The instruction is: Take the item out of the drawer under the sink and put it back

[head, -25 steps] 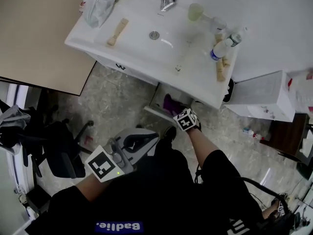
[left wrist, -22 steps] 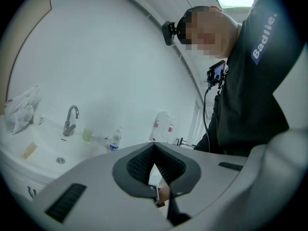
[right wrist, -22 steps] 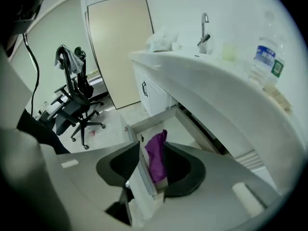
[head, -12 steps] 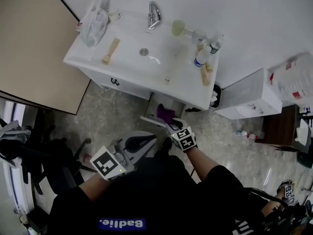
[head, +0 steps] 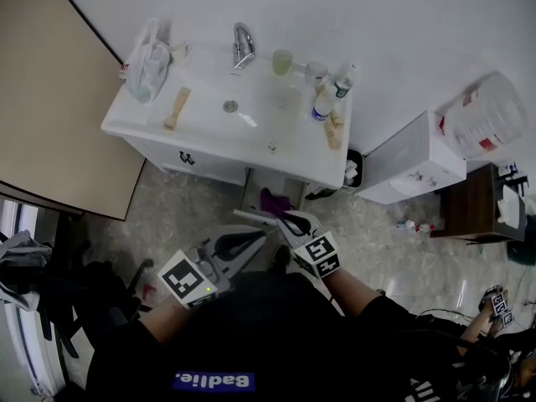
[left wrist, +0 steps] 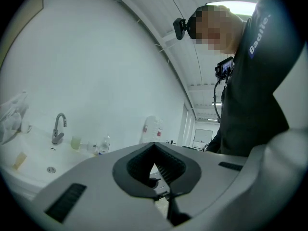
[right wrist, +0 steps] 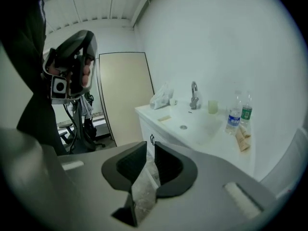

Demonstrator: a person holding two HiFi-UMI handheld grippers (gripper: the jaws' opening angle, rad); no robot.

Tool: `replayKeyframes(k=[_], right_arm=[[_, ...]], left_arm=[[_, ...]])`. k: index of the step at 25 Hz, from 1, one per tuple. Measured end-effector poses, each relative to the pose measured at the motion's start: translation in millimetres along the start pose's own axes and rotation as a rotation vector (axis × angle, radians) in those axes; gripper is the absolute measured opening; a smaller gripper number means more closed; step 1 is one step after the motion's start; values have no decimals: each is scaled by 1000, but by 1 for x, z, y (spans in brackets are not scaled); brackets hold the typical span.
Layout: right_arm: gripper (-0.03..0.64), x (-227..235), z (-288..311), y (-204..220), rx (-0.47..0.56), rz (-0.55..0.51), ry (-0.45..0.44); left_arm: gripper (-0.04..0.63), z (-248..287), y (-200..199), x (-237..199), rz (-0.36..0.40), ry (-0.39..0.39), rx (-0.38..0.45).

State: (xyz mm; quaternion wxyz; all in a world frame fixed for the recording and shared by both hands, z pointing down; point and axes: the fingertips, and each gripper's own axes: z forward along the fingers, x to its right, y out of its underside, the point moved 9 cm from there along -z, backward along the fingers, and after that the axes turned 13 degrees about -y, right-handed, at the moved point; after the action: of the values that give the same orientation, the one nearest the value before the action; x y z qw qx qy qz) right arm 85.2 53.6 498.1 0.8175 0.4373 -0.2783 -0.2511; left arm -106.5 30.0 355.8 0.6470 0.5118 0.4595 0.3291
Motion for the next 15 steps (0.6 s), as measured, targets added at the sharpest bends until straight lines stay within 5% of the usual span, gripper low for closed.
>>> replayKeyframes(k=[15], right_arm=[[3, -53, -81, -76, 252, -50, 0]], left_arm=[[-11, 15, -19, 11, 56, 111, -8]])
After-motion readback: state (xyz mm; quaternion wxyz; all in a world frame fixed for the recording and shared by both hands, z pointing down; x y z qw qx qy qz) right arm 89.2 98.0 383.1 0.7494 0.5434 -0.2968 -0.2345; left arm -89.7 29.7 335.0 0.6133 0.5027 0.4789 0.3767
